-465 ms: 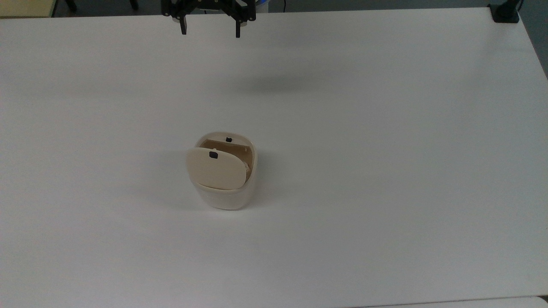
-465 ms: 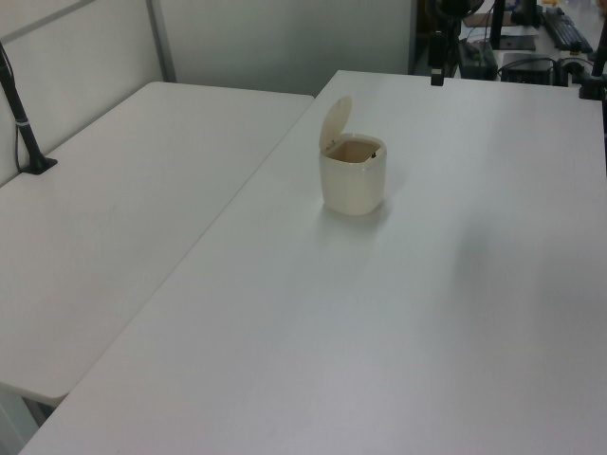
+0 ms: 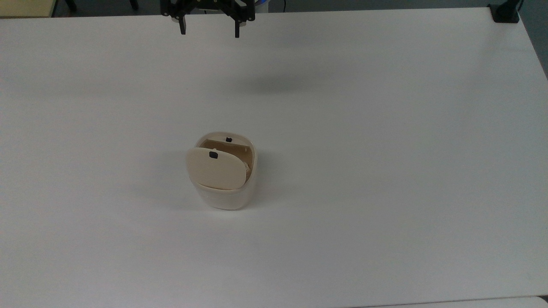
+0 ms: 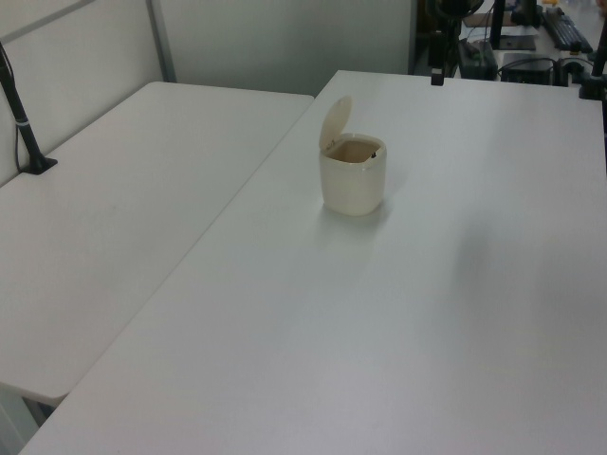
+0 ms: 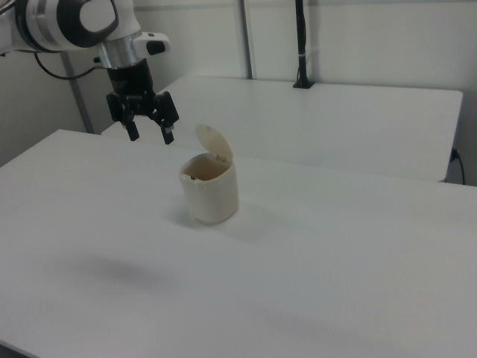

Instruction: Close the trash bin

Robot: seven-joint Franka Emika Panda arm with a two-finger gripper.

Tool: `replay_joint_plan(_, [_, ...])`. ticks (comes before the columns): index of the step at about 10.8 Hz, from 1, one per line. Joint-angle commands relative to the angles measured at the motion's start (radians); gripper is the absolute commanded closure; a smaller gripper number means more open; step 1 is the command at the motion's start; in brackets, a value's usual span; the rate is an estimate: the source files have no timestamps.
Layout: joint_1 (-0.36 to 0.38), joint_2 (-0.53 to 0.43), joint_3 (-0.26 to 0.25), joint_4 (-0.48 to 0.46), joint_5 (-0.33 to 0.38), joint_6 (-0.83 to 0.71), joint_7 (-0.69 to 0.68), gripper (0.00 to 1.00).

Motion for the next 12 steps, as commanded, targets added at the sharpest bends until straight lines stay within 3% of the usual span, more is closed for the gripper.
replay_joint_plan(1, [-0.005,-0.017,0.000,-0.007,0.020,-0.025,-0.020,0.00])
replay_joint_plan(3, [-0.005,-0.014,0.000,-0.007,0.020,-0.022,-0.023,0.00])
replay_joint_plan(4, [-0.005,-0.014,0.000,-0.007,0.020,-0.022,-0.026,0.18])
replay_joint_plan(6, [-0.005,-0.011,0.000,-0.007,0.020,-0.019,-0.039,0.72])
replay_joint_plan(8, [-0.003,-0.002,0.000,-0.005,0.020,-0.006,-0.040,1.00])
replay_joint_plan(12, [-0.008,0.029,0.000,-0.005,0.024,0.190,-0.020,1.00])
